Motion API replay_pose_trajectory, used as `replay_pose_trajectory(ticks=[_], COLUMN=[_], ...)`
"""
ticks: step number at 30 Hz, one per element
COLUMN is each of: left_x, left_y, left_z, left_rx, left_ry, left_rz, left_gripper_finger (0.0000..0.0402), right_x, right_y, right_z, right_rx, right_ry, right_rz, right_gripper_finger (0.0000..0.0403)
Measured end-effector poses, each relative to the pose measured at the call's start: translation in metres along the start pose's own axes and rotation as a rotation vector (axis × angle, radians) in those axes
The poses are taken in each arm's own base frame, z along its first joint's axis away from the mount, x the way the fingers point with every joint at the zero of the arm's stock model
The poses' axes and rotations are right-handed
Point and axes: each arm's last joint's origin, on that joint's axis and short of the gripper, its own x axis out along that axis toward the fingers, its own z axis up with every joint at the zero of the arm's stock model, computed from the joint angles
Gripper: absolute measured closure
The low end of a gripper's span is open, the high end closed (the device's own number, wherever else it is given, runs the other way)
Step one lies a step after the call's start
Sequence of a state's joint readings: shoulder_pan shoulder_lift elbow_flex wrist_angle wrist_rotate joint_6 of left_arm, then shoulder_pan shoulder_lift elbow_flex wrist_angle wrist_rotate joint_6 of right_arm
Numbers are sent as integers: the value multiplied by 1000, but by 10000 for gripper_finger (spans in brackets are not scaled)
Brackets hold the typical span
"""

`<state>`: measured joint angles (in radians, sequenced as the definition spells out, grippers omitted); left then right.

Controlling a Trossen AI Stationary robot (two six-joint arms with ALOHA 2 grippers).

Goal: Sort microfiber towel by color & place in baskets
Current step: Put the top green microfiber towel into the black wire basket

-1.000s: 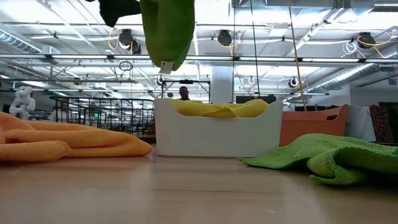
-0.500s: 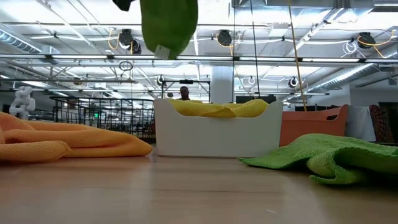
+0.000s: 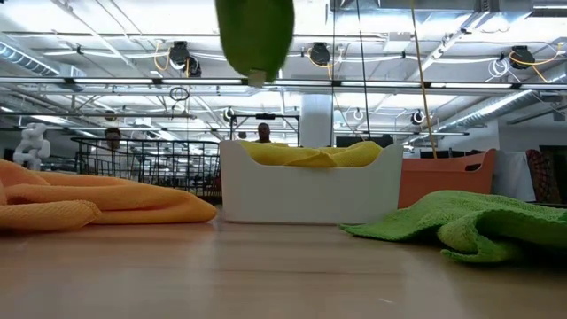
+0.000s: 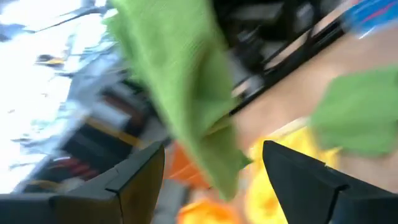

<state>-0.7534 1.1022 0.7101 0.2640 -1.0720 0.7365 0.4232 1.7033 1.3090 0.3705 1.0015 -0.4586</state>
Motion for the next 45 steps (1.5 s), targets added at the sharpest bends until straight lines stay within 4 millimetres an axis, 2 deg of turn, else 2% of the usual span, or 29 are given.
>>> replay_pose_trajectory(ticks=[6, 11, 15, 18, 23, 28, 36, 41, 45], left_x=[0, 12, 18, 25, 30, 21, 12, 20, 22], left_y=[-17, -33, -43, -50, -51, -49, -49, -50, -48], left_z=[2, 8, 17, 15, 12, 15, 17, 14, 17], left_rx=[455, 635, 686, 774, 724, 671, 686, 787, 907], left_ry=[67, 33, -71, -56, -27, -18, -53, -59, -176], left_rz=[38, 44, 59, 64, 67, 77, 44, 37, 26], left_gripper_finger=[126, 126, 126, 126, 126, 126, 126, 126, 126], right_x=[0, 6, 13, 19, 22, 16, -1, -2, 4], right_y=[4, 3, 0, -2, -2, -7, -36, -36, -30], right_z=[-3, -9, -14, -16, -21, -24, -10, -7, -12], right_rx=[62, 93, 121, 153, 163, 153, 267, 313, 324], right_ry=[-26, 4, 27, 26, 56, 116, 150, 133, 145], right_rz=[164, 220, 257, 312, 353, 373, 450, 500, 510], right_gripper_finger=[394, 394, 394, 394, 394, 394, 394, 394, 394])
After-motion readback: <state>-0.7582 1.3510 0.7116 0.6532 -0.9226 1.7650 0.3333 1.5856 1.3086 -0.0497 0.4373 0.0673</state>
